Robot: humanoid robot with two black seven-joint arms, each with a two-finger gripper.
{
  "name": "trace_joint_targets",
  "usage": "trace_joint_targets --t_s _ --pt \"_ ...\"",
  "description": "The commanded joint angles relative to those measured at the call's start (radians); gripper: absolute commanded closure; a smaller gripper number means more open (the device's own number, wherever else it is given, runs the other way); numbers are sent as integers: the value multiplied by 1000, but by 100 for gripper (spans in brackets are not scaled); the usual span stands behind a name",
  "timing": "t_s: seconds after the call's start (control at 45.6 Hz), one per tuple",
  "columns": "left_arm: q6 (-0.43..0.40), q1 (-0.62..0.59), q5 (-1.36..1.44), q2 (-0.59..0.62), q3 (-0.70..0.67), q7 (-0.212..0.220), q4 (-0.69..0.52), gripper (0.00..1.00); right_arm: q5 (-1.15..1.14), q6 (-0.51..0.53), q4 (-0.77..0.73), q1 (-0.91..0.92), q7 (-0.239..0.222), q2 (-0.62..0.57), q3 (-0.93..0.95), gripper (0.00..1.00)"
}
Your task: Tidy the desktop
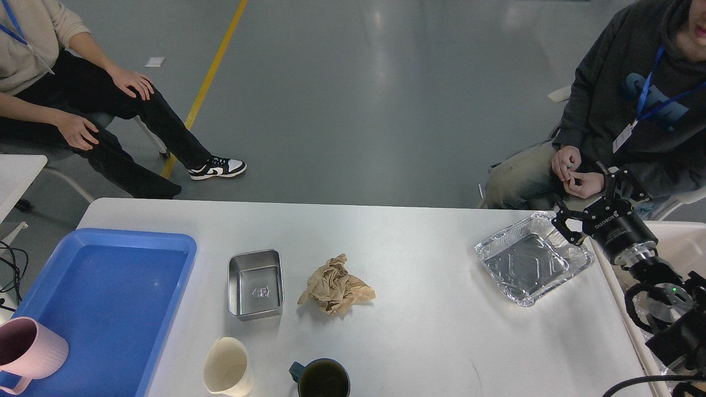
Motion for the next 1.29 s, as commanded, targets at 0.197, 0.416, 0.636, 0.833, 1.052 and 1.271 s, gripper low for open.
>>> trace_joint_targets --t_s 0.197,0.416,0.636,0.833,1.052,1.271 --pt "105 -124 91 50 157 -4 5 12 1 2 0 -4 0 0 1 0" --pt "217 -365 233 42 386 -19 5 23 1 8 0 -6 0 0 -1 0" --pt "191 -431 233 54 461 -18 -2 22 1 10 0 -6 0 0 -1 0" --pt "6 -482 225 85 481 -18 0 21 1 11 0 -7 0 0 -1 0" --pt "-83 -525 227 111 486 -19 0 21 1 24 0 -6 0 0 -1 0" --pt "-110 -555 228 105 515 -88 -2 22 1 39 1 -4 0 3 -1 0"
